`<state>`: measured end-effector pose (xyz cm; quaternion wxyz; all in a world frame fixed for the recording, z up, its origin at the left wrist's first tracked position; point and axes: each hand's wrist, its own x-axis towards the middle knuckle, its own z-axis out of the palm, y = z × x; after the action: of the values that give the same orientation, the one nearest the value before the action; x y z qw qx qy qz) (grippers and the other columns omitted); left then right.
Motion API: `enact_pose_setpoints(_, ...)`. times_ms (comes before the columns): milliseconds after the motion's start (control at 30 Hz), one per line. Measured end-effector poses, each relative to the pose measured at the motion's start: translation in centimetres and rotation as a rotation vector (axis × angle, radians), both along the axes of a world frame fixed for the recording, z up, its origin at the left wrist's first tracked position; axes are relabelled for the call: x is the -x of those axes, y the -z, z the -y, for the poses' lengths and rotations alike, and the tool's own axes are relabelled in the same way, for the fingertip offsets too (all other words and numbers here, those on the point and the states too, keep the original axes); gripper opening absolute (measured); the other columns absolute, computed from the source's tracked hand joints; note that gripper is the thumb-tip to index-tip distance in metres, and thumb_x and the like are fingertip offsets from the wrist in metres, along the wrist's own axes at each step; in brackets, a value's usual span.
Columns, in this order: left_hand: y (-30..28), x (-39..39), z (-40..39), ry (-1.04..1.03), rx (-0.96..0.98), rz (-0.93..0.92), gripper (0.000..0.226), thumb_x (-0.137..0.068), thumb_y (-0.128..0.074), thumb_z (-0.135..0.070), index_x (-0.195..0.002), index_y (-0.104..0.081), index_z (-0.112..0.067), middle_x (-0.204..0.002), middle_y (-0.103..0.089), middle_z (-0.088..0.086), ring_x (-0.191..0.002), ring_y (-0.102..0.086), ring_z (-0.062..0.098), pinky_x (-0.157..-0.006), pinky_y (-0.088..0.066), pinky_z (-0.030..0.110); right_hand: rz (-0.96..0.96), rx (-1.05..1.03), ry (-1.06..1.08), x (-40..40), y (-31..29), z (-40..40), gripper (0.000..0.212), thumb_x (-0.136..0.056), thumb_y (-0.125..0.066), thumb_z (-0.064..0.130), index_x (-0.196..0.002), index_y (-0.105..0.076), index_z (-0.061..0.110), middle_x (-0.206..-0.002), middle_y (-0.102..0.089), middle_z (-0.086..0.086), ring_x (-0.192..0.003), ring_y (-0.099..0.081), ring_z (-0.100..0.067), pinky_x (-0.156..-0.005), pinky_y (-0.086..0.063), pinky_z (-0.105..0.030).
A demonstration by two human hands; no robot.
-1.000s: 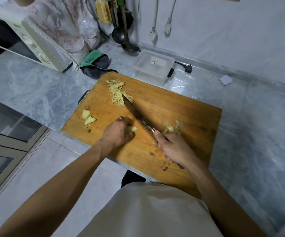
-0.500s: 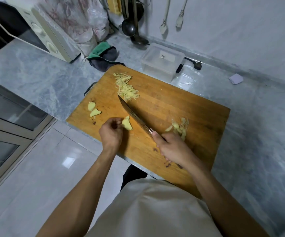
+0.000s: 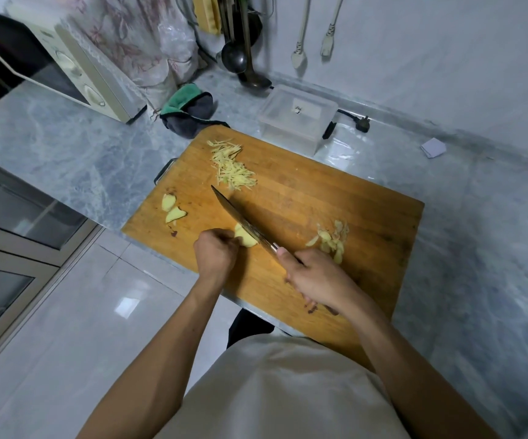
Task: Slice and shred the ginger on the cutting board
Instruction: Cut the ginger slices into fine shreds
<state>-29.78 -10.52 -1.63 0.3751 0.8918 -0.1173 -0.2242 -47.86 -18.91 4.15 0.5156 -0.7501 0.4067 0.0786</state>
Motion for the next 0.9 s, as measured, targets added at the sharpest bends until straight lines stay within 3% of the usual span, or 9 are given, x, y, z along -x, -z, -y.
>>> enact_pose_setpoints(267, 0.8, 1.2, -0.4, -0.006, 0.090, 0.019, 0.016, -0.089, -0.072, -0.020, -0.100, -0.075, -0.008, -0.090, -0.072, 0.000, -0.089, -0.066, 0.016, -0.078, -0.043, 0.018, 0.002, -0.011, -0.020, 0.9, 0.0, 1.6, 0.059, -0.102, -0.038, 0.061, -0.083, -0.058, 0.008, -0.063, -0.052, -0.004, -0.040, -0.048, -0.006, -0.043, -0.041, -0.023)
enact_pose_setpoints(367, 1.1, 1.1, -2.0, 0.222, 0.103, 0.190, 0.023, -0.088, -0.074, -0.020, -0.110, -0.073, -0.013, -0.103, -0.068, -0.003, -0.097, -0.061, 0.013, -0.088, -0.042, 0.018, 0.026, 0.004, -0.031, 1.1, 0.3, 1.9, 0.055, -0.102, -0.038, 0.060, -0.078, -0.054, 0.013, -0.061, -0.048, -0.004, -0.041, -0.045, -0.008, -0.044, -0.040, -0.025)
enact_pose_setpoints(467, 2.2, 1.0, -3.2, 0.448, 0.042, 0.386, 0.027, -0.089, -0.071, -0.020, -0.116, -0.072, -0.015, -0.118, -0.067, 0.002, -0.111, -0.056, 0.020, -0.092, -0.039, 0.022, 0.039, 0.021, -0.046, 1.2, 0.7, 1.9, 0.056, -0.102, -0.038, 0.060, -0.075, -0.053, 0.014, -0.058, -0.047, -0.001, -0.042, -0.044, -0.009, -0.050, -0.040, -0.028)
enact_pose_setpoints(533, 2.5, 1.1, -3.3, 0.442, 0.035, 0.405, 0.026, -0.091, -0.069, -0.019, -0.117, -0.073, -0.014, -0.118, -0.068, 0.004, -0.114, -0.054, 0.023, -0.091, -0.036, 0.021, 0.040, 0.022, -0.062, 1.0, 0.8, 1.6, 0.059, -0.101, -0.038, 0.062, -0.076, -0.055, 0.011, -0.056, -0.049, 0.002, -0.045, -0.046, -0.010, -0.054, -0.041, -0.032)
enact_pose_setpoints(633, 2.5, 1.6, -2.8, 0.385, 0.041, 0.384, 0.024, -0.091, -0.068, -0.013, -0.115, -0.073, -0.011, -0.114, -0.069, 0.007, -0.110, -0.055, 0.025, -0.088, -0.032, 0.014, 0.029, 0.018, -0.089, 0.7, 0.6, 1.2, 0.057, -0.103, -0.038, 0.058, -0.075, -0.056, 0.012, -0.046, -0.053, 0.016, -0.040, -0.047, 0.001, -0.057, -0.042, -0.030)
enact_pose_setpoints(800, 2.8, 1.9, -2.8, 0.373, 0.062, 0.395, 0.021, -0.093, -0.066, -0.014, -0.111, -0.075, -0.010, -0.111, -0.068, 0.009, -0.108, -0.056, 0.024, -0.087, -0.033, 0.015, 0.025, 0.006, -0.075, 0.7, 0.4, 1.9, 0.059, -0.102, -0.038, 0.060, -0.080, -0.057, 0.008, -0.059, -0.048, 0.000, -0.042, -0.044, -0.008, -0.050, -0.039, -0.027)
enact_pose_setpoints(900, 2.8, 1.7, -2.8, 0.381, 0.058, 0.391, 0.021, -0.094, -0.065, -0.015, -0.111, -0.075, -0.011, -0.111, -0.067, 0.008, -0.109, -0.056, 0.024, -0.086, -0.034, 0.016, 0.040, -0.010, -0.065, 0.8, 0.3, 2.2, 0.054, -0.103, -0.038, 0.058, -0.078, -0.056, 0.014, -0.056, -0.047, 0.002, -0.040, -0.043, -0.008, -0.048, -0.038, -0.027)
